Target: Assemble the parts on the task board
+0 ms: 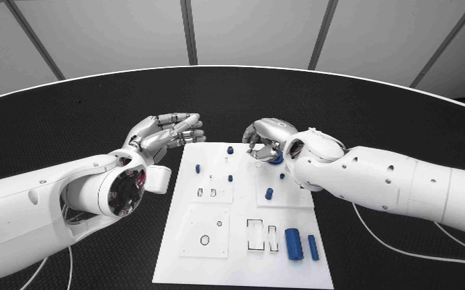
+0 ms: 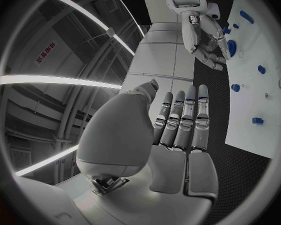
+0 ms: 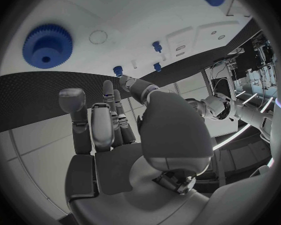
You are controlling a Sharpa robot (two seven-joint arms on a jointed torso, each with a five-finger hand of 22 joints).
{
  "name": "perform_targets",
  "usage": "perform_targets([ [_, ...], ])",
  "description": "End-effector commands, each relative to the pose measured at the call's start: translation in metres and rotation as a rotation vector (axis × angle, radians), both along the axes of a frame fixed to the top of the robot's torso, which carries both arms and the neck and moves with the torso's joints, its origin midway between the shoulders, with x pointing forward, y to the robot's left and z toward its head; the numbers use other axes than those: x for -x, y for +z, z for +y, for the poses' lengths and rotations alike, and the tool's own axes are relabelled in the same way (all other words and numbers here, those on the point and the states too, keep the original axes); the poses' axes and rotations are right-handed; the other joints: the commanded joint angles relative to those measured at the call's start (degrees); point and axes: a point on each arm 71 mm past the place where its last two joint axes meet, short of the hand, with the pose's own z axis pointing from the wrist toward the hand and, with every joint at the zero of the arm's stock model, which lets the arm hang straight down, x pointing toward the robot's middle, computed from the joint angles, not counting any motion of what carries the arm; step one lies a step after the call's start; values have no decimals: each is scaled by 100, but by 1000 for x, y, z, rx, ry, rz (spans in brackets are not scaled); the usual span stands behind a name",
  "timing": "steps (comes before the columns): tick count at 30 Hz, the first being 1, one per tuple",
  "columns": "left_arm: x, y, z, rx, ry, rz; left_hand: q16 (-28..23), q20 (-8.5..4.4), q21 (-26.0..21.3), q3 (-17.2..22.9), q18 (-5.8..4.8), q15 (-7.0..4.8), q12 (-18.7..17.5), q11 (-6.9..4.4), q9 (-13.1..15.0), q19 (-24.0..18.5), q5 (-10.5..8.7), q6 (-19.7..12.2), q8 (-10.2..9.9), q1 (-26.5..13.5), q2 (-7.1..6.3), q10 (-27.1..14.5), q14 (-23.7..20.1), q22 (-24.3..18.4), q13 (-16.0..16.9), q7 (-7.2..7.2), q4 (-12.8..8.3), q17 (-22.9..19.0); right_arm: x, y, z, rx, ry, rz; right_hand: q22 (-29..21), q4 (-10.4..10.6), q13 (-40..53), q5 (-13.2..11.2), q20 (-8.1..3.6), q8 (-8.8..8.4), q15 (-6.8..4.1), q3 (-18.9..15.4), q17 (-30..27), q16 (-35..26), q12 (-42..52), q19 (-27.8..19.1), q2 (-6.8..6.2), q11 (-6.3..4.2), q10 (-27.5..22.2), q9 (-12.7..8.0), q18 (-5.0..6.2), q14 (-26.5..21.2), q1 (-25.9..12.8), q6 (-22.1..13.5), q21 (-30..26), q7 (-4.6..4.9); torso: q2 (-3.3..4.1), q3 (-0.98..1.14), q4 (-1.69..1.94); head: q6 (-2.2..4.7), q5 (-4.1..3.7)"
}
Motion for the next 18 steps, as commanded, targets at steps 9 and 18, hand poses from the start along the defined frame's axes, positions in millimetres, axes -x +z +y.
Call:
perform_targets([
  [9, -6, -1, 3, -5, 14, -1, -40, 30, 6, 1, 69, 7, -30, 24, -7, 4, -24, -12, -21, -26, -43, 5, -50, -6, -2, 201, 11, 6, 15, -6, -86, -71, -146, 178, 532, 553, 2016, 91, -122, 110, -190, -1327, 488, 377, 2059, 364, -290, -159, 74, 173, -127, 299, -14, -384, 287, -97, -110, 38, -82, 3, -58],
  [18, -7, -2, 5, -6, 18, -1, -40, 30, 6, 1, 69, 7, -30, 24, -7, 4, -24, -12, -21, -26, -43, 5, -50, -6, -2, 201, 11, 6, 7, -9, -109, -87, -215, 213, 1047, 1198, 4500, 163, -82, 400, -112, -1924, 1204, 793, 4650, 585, -177, -103, 69, 341, -204, 420, 506, -733, 584, -40, -105, 41, -81, -13, -61],
])
